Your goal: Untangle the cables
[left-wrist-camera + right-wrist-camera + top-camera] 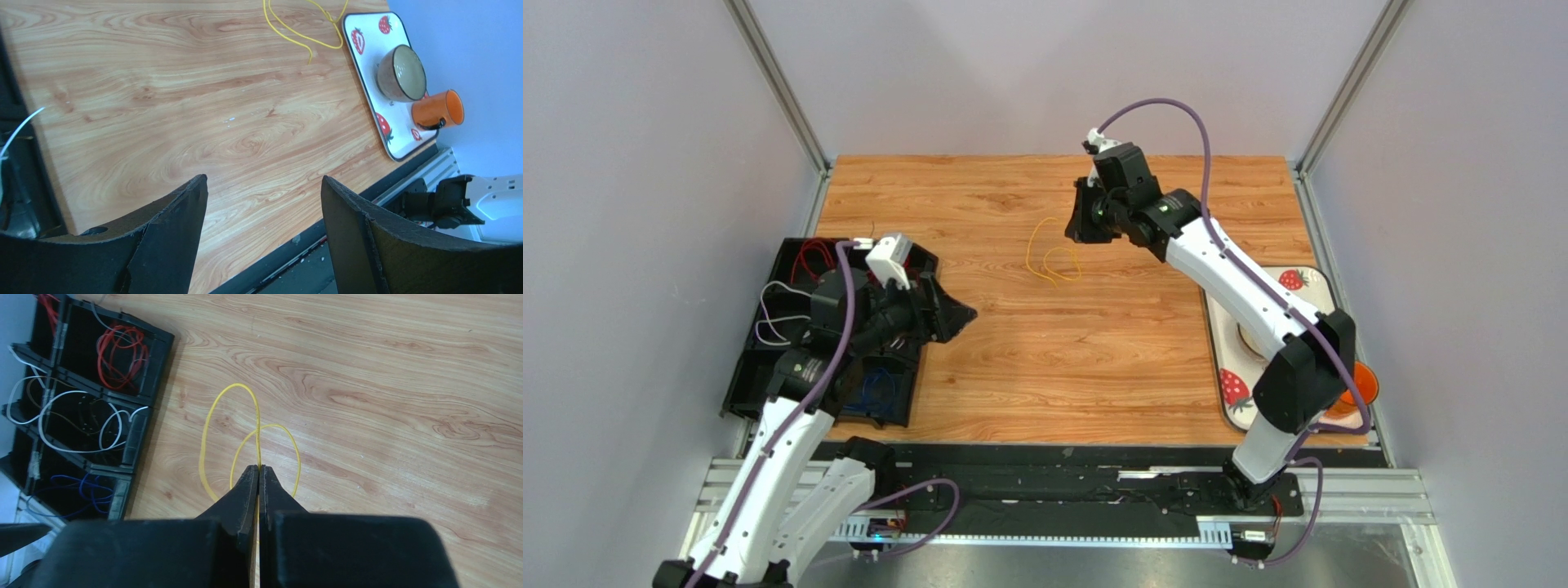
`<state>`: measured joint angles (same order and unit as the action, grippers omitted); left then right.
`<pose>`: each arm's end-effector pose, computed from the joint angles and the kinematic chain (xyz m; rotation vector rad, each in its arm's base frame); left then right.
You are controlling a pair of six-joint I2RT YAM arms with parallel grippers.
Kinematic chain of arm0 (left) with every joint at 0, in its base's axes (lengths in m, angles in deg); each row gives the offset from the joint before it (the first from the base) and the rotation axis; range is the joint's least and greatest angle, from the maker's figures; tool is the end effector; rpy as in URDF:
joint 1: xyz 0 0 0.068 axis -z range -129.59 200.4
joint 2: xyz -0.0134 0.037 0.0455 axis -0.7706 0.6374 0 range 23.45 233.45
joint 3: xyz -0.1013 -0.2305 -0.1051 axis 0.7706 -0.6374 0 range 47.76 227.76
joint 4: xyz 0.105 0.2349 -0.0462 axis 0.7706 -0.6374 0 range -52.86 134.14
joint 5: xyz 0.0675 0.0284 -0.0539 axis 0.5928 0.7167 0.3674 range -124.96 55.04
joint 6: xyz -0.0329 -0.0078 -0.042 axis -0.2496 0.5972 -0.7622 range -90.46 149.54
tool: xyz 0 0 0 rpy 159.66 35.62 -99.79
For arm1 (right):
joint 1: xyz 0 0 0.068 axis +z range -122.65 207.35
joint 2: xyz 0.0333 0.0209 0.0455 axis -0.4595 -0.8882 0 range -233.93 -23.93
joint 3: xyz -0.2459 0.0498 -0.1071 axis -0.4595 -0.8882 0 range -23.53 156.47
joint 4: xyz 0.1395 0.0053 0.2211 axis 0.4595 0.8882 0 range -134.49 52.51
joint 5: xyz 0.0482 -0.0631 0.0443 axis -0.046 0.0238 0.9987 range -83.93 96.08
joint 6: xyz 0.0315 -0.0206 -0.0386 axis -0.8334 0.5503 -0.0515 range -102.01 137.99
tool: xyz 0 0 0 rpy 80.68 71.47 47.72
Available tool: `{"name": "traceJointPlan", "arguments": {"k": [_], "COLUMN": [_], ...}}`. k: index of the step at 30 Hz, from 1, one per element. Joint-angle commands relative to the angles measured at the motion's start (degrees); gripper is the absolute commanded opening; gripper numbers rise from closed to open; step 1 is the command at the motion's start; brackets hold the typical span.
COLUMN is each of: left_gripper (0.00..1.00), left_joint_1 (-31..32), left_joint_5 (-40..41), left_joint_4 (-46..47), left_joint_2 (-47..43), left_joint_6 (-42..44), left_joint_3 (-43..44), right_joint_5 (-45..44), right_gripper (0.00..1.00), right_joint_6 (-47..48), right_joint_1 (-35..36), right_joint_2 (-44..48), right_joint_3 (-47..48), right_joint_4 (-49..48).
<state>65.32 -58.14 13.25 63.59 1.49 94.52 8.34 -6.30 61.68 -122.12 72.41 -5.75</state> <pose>0.1431 -0.0527 0.3277 0.0354 2.0678 -0.8764 0.3192 0.2196 0.3533 -0.2270 2.3425 0.5657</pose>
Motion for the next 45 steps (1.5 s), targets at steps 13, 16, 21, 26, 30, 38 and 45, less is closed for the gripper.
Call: {"name": "traceJointPlan", "arguments": {"k": [13, 16, 21, 26, 30, 38, 45], "left_gripper": [0.75, 0.73, 0.66, 0.64, 0.63, 0.5, 0.26], "left_joint_1": [17.6, 17.7, 18.6, 19.7, 21.3, 22.7, 23.1], "left_joint_5": [13.6, 13.9, 13.5, 12.2, 13.3, 17.6, 15.6], "left_joint_4": [17.8, 18.3, 20.9, 21.0, 21.6, 23.2, 23.6], "left_joint_2": [16.1, 19.3, 21.9, 24.8, 26.0, 27.0, 28.3], "left_joint_6": [2.1, 3.3, 4.2, 4.4, 5.0, 6.8, 6.7], "left_joint_3": [10.1, 12.4, 13.6, 15.5, 16.1, 16.6, 17.9], "right_joint_5": [9.0, 10.1, 11.9, 13.4, 14.8, 15.2, 16.4], "right_gripper": [0.0, 0.0, 0.0, 0.0, 0.0, 0.0, 0.0], "right_joint_6": [-2.2, -2.4, -2.8, -3.4, -3.6, -3.7, -4.3], "right_joint_1": [1.2, 1.1, 1.3, 1.4, 1.4, 1.8, 1.9], "right_joint_2": [15.5, 17.5, 19.9, 21.2, 21.3, 22.4, 23.1], "right_joint_3": [-9.5, -10.9, -12.4, -13.1, -12.8, -11.8, -11.8], "right_joint_4": [-1.9, -2.0, -1.7, -2.3, -2.2, -1.5, -1.8]}}
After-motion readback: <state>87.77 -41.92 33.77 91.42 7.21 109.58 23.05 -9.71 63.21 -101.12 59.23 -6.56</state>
